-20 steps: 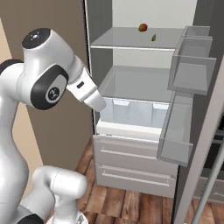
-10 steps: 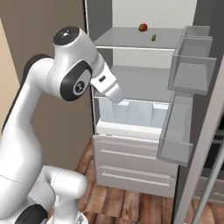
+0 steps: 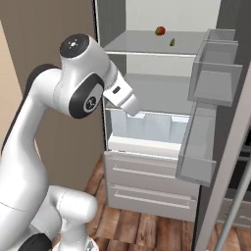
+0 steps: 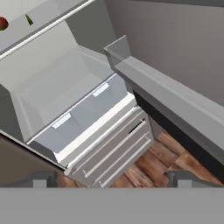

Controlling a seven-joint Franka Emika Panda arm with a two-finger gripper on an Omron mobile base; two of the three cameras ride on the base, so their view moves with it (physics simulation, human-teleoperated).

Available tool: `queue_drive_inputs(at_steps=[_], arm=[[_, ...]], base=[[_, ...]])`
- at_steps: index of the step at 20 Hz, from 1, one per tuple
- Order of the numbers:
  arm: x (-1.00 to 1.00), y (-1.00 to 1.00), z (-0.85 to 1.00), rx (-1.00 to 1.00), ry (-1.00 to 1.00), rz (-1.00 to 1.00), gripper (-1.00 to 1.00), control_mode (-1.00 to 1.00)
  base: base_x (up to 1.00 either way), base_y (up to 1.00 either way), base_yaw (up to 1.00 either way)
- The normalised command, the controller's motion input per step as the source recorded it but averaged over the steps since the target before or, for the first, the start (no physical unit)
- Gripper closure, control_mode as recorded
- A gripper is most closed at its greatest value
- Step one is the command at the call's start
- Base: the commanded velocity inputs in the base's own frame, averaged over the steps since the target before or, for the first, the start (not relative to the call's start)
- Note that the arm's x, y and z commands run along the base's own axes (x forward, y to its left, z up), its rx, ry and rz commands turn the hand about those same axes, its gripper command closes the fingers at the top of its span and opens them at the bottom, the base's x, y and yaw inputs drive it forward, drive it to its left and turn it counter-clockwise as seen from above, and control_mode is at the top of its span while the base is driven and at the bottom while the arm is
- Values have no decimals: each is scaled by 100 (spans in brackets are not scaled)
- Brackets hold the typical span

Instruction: Take the lemon wedge from the fridge and place it on the plate with fish on the dining counter.

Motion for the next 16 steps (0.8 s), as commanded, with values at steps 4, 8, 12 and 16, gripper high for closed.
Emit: queue_drive_inputs(at_steps=[4, 8, 12, 16], arm=[[0, -2, 0, 0, 0, 0, -100, -100], [14, -5, 0, 0, 0, 0, -100, -100], [18, -22, 0, 0, 0, 0, -100, -100], [0, 0, 0, 0, 0, 0, -100, 100]], base=[[0, 0, 0], [0, 0, 0], [0, 0, 0], [49, -18, 0]])
